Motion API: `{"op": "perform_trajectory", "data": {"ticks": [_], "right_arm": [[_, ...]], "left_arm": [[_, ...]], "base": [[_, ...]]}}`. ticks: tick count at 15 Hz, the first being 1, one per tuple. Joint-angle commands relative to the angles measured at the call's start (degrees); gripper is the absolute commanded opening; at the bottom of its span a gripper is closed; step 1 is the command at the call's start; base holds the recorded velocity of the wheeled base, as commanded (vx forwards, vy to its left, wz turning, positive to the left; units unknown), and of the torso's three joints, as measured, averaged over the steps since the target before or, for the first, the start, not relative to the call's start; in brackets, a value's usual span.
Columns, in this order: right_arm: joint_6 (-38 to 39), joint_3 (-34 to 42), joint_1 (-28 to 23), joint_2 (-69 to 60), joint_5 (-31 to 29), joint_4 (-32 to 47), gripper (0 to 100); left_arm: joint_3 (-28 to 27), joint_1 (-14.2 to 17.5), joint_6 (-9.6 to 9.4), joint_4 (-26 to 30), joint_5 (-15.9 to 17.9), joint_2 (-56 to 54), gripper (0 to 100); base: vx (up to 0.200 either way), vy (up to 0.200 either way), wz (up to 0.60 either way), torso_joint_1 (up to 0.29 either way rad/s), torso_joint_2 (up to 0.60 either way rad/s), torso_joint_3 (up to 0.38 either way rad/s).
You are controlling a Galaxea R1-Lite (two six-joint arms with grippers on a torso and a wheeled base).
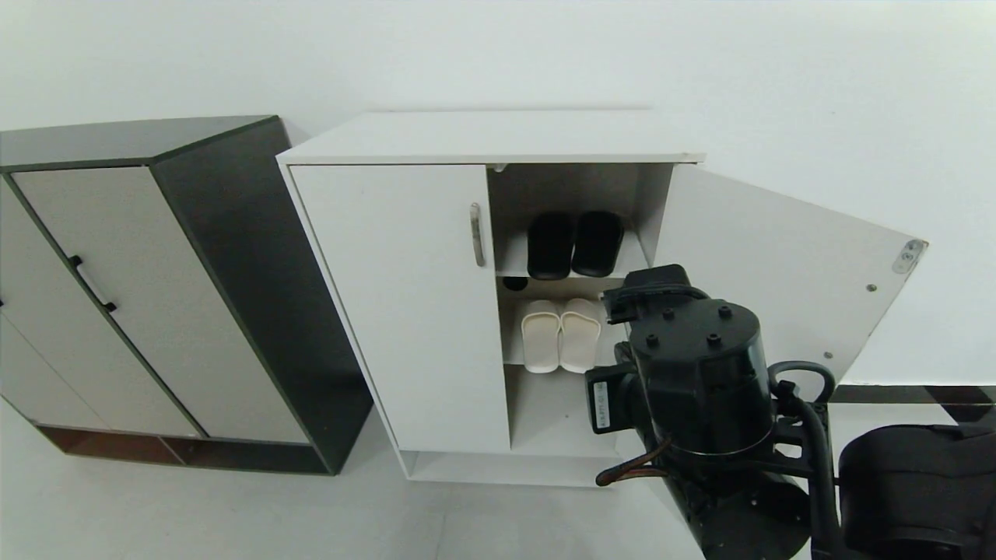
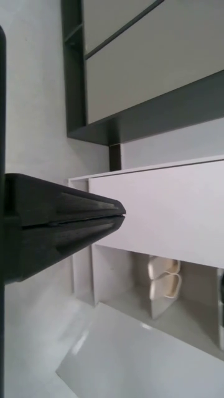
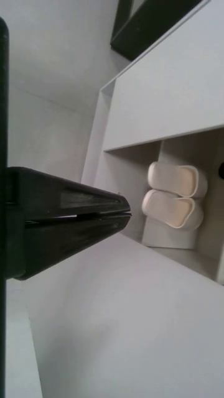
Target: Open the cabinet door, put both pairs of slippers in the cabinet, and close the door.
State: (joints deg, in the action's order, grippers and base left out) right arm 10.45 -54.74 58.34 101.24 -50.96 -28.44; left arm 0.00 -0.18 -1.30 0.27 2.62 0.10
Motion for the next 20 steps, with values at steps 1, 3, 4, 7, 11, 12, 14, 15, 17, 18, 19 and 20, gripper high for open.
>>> {"op": "perform_trajectory", "data": {"ticks": [1, 3, 4, 7, 11, 12, 14, 15, 17, 18, 19, 20], "right_arm": [[0.01, 0.07, -0.16, 0.1, -0.02, 0.05, 0], [0.01, 0.07, -0.16, 0.18, -0.02, -0.04, 0], [0.01, -0.02, -0.16, 0.18, -0.02, -0.04, 0], [0.01, -0.02, -0.69, 0.18, -0.02, -0.04, 0], [0.1, 0.07, -0.95, 0.89, -0.02, -0.21, 0], [0.1, 0.07, -0.95, 0.89, -0.02, -0.21, 0], [0.1, 0.07, -0.95, 0.62, -0.02, -0.3, 0], [0.1, 0.07, -0.95, 0.53, -0.02, -0.3, 0], [0.1, 0.07, -0.95, 0.36, -0.02, -0.39, 0], [0.1, 0.16, -0.95, 0.62, -0.02, -1.09, 0], [0.1, 0.16, -0.95, 0.71, -0.02, -1.27, 0], [0.1, 0.16, -0.95, 0.71, -0.02, -1.27, 0]], "left_arm": [[0.0, 0.01, -0.01, 0.0, 0.02, -0.01, 0], [0.0, 0.01, -0.01, 0.0, 0.02, -0.01, 0], [0.0, 0.01, -0.01, 0.0, 0.02, -0.01, 0], [0.0, 0.01, -0.01, 0.0, 0.02, -0.01, 0], [0.0, 0.01, -0.01, 0.0, 0.02, -0.01, 0], [0.0, 0.01, -0.01, 0.0, 0.02, -0.01, 0], [0.0, 0.01, -0.01, 0.0, 0.02, -0.01, 0], [0.0, 0.01, -0.01, 0.0, 0.02, -0.01, 0], [0.0, 0.01, -0.01, 0.0, 0.02, -0.01, 0], [0.0, 0.01, -0.01, 0.0, 0.02, -0.01, 0], [0.0, 0.01, -0.01, 0.0, 0.02, -0.01, 0], [0.0, 0.01, -0.01, 0.0, 0.02, -0.01, 0]], "base": [[0.0, 0.0, 0.0, 0.144, -0.47, -0.334], [0.0, 0.0, 0.0, 0.134, -0.48, -0.33], [0.0, 0.0, 0.0, 0.149, -0.48, -0.32], [0.0, 0.0, 0.0, 0.172, -0.49, -0.318], [0.0, 0.0, 0.0, 0.193, -0.5, -0.314], [0.0, 0.0, 0.0, 0.217, -0.52, -0.32], [0.0, 0.0, 0.0, 0.212, -0.53, -0.312], [0.0, 0.0, 0.0, 0.222, -0.55, -0.325], [0.0, 0.0, 0.0, 0.239, -0.55, -0.322], [0.0, 0.0, 0.0, 0.232, -0.56, -0.315], [0.0, 0.0, 0.0, 0.251, -0.55, -0.325], [0.0, 0.0, 0.0, 0.149, -0.35, -0.193]]}}
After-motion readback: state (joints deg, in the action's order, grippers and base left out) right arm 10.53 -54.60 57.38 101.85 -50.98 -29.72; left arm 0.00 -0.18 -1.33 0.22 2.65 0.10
